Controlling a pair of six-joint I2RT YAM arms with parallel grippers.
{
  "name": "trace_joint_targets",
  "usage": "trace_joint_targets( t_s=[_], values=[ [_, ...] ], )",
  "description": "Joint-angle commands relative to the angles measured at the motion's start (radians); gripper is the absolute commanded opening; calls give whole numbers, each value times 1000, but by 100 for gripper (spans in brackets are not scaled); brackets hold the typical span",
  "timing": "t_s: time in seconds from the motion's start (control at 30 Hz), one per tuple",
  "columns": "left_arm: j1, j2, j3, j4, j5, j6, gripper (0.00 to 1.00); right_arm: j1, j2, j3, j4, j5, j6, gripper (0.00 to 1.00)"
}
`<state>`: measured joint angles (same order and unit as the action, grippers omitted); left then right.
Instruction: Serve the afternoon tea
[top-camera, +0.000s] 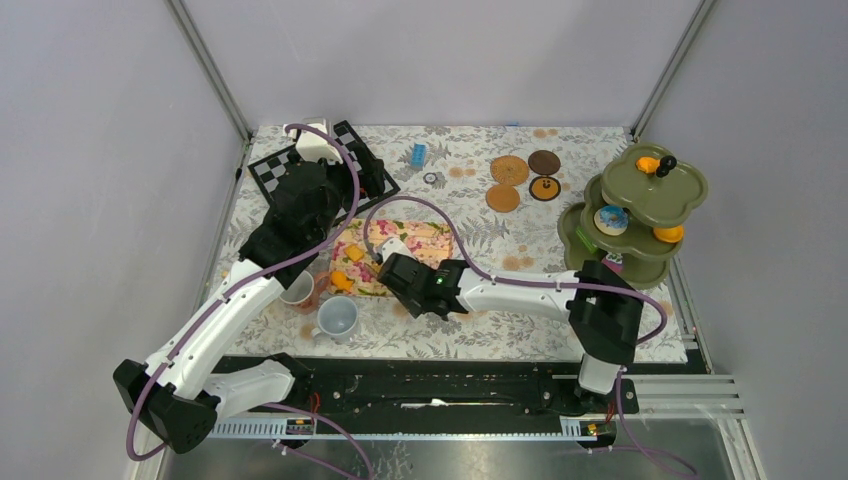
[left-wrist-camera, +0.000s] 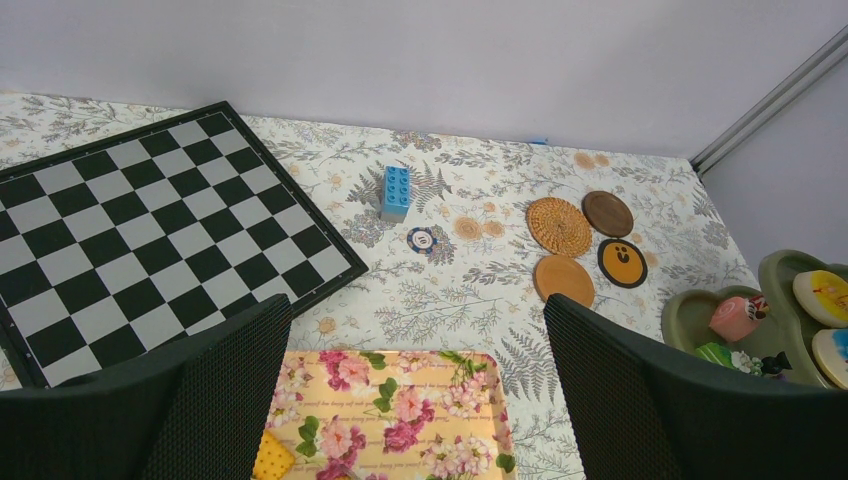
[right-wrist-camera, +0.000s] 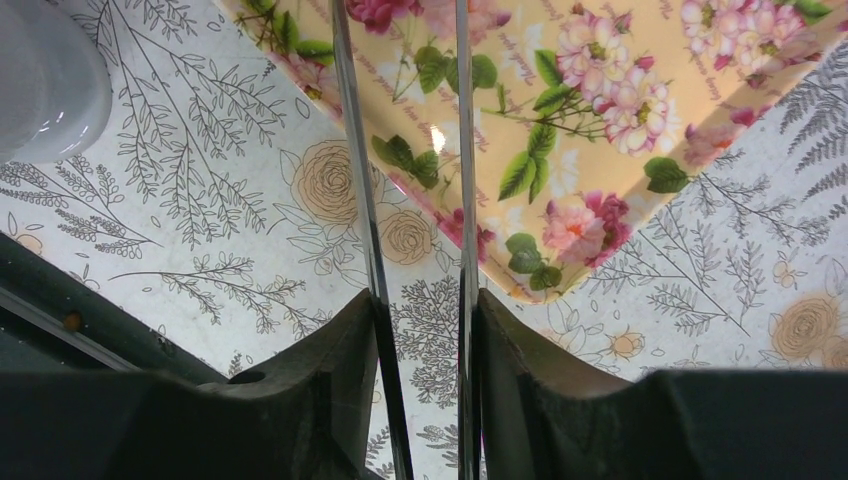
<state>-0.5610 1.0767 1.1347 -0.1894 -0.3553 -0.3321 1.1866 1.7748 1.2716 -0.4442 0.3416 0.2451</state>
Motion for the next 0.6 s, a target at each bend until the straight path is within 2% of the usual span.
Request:
trace_joint_targets(
  t_s=[0.0, 0.27, 0.57],
  values=[
    [-2, -7, 3, 22, -2, 7, 99, 6, -92, -3, 1, 85, 39, 36],
    [-2, -7, 3, 22, -2, 8, 99, -1, -278, -37, 4, 337, 69, 27],
    [-2, -16, 4, 22, 5, 5, 99, -211, -647, -63, -192, 550, 152, 28]
  ],
)
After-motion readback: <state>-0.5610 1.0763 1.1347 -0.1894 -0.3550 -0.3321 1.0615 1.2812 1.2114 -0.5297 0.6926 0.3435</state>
